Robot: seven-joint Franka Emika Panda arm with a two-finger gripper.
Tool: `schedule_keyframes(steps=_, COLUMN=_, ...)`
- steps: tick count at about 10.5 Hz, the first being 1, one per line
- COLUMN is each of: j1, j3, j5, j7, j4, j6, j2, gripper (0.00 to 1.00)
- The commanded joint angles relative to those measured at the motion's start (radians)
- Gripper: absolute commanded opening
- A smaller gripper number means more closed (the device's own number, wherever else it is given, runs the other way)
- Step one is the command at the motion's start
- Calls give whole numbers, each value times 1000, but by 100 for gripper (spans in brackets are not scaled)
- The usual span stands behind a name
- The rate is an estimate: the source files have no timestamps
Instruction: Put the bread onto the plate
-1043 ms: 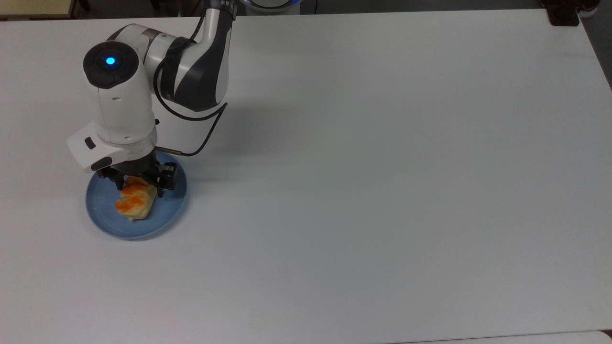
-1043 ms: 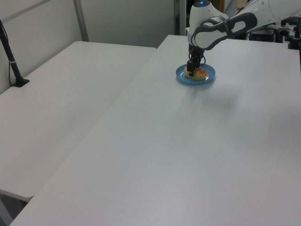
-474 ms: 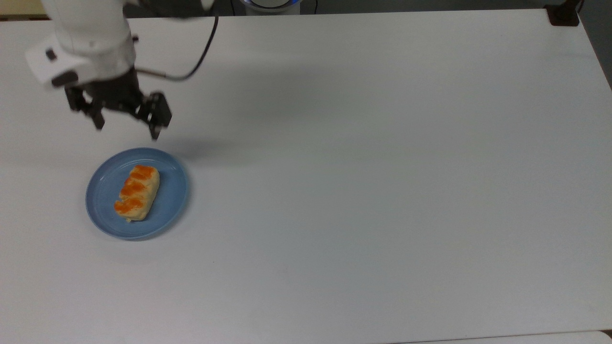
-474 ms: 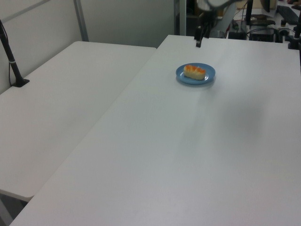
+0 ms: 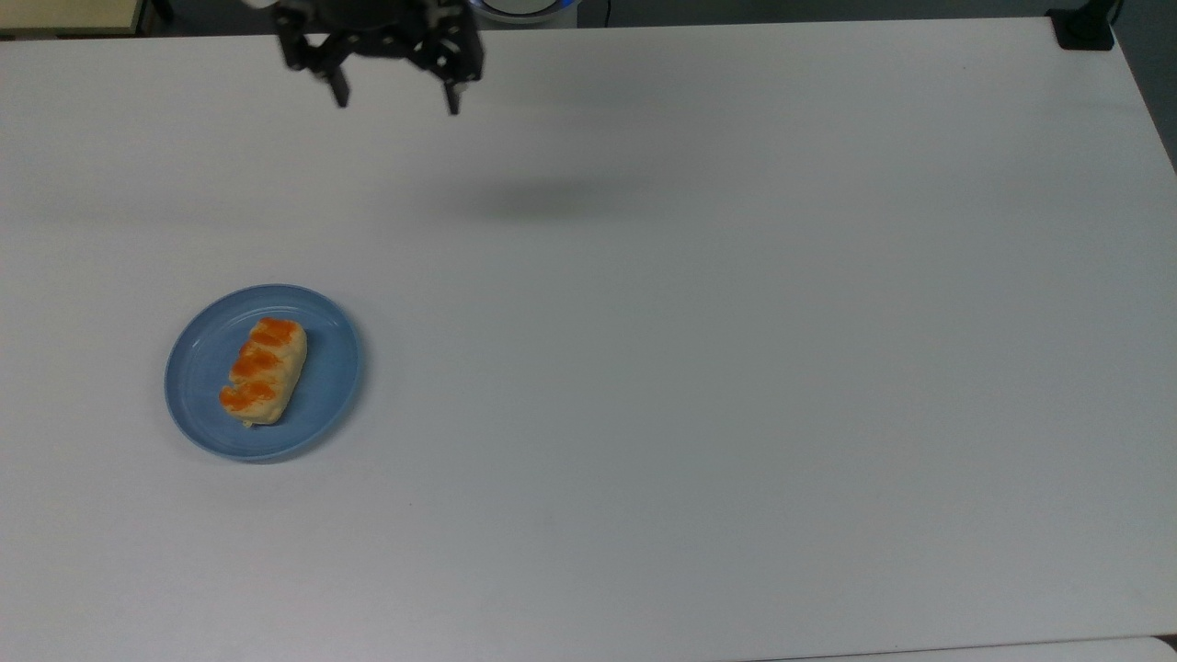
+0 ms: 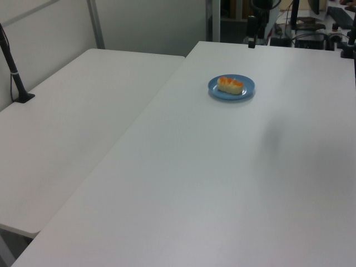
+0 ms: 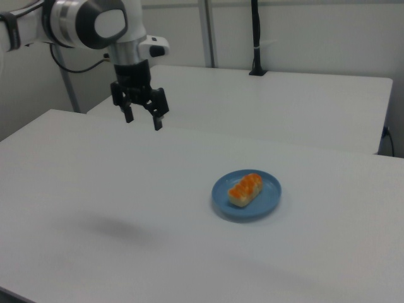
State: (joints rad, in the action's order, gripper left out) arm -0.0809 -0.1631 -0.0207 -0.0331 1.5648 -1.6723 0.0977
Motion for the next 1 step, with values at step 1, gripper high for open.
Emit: schedule_keyframes(steps=1, j1=-26, j3=8, j5=22, j7=21, j4=50, j6=31, j2=-43, gripper=100)
